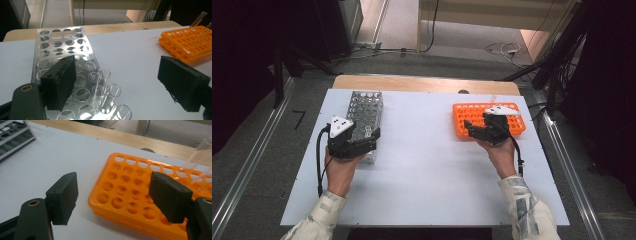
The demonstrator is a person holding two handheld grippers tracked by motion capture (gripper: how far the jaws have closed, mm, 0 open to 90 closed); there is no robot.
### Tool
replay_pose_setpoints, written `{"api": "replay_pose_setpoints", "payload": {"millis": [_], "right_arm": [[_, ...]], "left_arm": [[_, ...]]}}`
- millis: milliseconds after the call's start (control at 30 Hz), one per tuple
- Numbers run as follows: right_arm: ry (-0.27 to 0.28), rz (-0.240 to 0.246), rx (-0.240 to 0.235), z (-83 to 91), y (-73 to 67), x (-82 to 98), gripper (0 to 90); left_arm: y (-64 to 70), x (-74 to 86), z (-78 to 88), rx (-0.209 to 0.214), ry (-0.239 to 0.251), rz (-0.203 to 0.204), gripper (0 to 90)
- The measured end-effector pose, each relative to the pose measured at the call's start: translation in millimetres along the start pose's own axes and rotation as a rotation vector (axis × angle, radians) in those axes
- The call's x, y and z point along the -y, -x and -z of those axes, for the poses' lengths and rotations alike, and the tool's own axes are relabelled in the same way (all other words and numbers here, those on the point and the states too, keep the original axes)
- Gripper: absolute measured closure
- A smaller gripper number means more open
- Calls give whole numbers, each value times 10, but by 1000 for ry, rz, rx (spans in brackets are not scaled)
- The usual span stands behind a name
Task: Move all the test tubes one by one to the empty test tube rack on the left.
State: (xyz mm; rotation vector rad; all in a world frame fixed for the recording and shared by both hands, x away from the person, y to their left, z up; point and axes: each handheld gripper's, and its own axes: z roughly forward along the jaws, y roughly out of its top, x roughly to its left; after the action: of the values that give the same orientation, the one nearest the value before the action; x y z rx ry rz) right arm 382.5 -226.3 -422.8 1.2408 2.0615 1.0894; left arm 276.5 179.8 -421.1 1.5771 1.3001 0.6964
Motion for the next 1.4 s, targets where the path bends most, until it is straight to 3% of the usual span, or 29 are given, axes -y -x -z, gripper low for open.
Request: {"api": "replay_pose_setpoints", "payload": {"millis": [467, 733, 900, 1400], "right_arm": [[-14, -65, 117, -12, 444, 87, 237], [-12, -89, 154, -148, 634, 146, 381], [-1, -99, 182, -260, 713, 172, 519], [-11, -83, 188, -452, 780, 161, 673]], "left_arm": [[-10, 13, -3, -5, -2, 1, 150], [-13, 17, -7, -3, -3, 1, 151], [-20, 25, -21, -3, -7, 1, 151], [-17, 40, -38, -6, -15, 0, 151]]}}
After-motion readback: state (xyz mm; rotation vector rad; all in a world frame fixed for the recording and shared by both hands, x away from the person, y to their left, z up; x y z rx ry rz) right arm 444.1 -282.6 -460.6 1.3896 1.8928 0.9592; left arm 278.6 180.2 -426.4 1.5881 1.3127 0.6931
